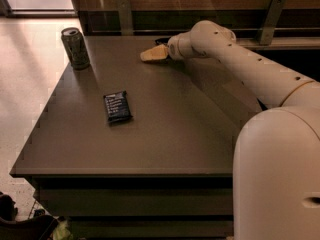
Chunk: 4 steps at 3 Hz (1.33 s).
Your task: Pick rxbar chocolate
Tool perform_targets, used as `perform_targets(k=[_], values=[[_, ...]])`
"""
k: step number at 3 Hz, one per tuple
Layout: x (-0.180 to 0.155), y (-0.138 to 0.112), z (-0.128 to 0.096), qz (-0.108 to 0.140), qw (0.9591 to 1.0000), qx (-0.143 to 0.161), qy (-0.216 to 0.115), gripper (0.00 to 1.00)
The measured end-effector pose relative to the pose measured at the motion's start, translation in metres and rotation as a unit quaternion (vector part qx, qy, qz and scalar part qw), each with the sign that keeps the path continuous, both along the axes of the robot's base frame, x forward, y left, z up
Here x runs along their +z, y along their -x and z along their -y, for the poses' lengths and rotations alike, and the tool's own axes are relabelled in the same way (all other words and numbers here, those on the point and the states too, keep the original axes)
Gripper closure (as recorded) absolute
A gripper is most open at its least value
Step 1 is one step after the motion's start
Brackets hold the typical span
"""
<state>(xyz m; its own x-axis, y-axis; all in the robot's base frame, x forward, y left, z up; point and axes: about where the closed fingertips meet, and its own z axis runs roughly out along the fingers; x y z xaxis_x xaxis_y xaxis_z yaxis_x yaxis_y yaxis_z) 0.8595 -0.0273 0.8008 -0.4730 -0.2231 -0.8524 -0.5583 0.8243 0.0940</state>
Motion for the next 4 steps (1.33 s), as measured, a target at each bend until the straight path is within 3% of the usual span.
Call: perform_targets(k=[1, 3, 4], values=[[0.002, 0.0, 0.0, 0.0, 1.0, 0.0, 0.0, 0.16], [0.011, 0.0, 0.0, 0.0, 1.0, 0.0, 0.0, 0.78], [0.016, 0.0, 0.0, 0.0, 1.0, 0.0, 0.0, 1.0]])
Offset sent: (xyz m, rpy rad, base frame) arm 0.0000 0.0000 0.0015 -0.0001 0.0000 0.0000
